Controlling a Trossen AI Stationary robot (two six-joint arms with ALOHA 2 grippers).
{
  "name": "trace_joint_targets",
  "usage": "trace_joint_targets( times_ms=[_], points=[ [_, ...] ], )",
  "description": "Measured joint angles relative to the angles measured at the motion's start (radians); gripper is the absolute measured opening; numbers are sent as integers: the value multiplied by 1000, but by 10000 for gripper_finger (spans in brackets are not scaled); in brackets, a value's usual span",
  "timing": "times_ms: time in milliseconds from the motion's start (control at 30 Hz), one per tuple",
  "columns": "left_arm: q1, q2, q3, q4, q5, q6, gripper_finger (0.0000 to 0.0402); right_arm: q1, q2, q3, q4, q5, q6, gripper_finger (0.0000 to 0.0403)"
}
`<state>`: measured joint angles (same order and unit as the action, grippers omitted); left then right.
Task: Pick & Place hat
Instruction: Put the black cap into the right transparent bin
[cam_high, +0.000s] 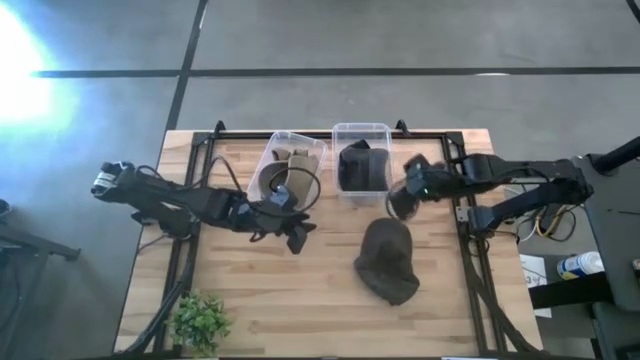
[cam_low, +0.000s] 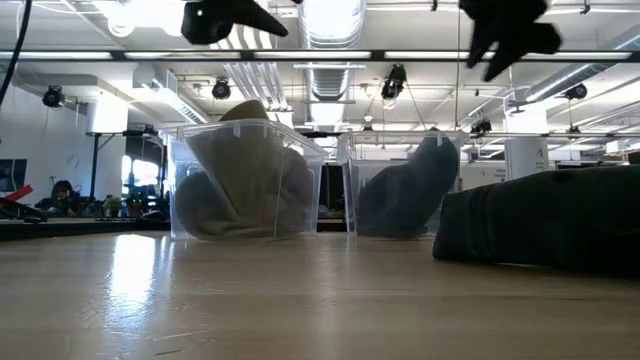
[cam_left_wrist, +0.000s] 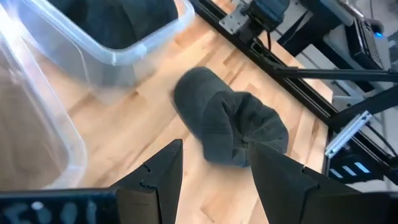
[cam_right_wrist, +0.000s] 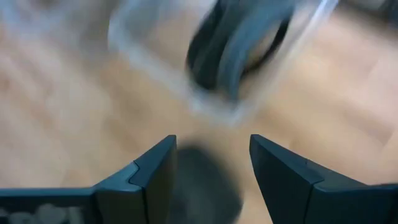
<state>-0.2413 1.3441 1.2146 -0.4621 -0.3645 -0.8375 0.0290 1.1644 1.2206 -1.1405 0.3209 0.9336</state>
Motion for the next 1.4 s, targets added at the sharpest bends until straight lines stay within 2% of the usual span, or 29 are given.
trace_joint_targets(
  times_ms=[133,267,467,700,900,1067,1167,1267,1333,1400],
  points=[
    [-1,0,-56,83,29,-7,179,129,5,-49,-63,-216,126,188],
    [4,0,-76,103,34,1,179,278,43,-167,3,-293,210,179],
    [13,-2,-76,104,32,47,179,443,135,-362,321,-377,344,176],
    [13,-3,-75,87,80,46,179,498,333,-460,666,-464,459,176],
    [3,0,-76,-70,142,-52,179,476,514,-450,1187,-424,476,176],
    [-56,1,-138,-122,145,-149,179,439,646,-420,1537,-241,494,176],
    [-104,2,-193,-77,144,-226,179,417,677,-405,1739,-143,424,176],
    [-148,3,-261,49,141,-275,179,397,660,-391,1837,-119,337,176],
    [-165,3,-305,180,124,-281,179,390,633,-385,1812,-115,303,176],
    [-172,3,-346,297,75,-282,179,390,595,-385,1703,-92,299,176]
  ],
)
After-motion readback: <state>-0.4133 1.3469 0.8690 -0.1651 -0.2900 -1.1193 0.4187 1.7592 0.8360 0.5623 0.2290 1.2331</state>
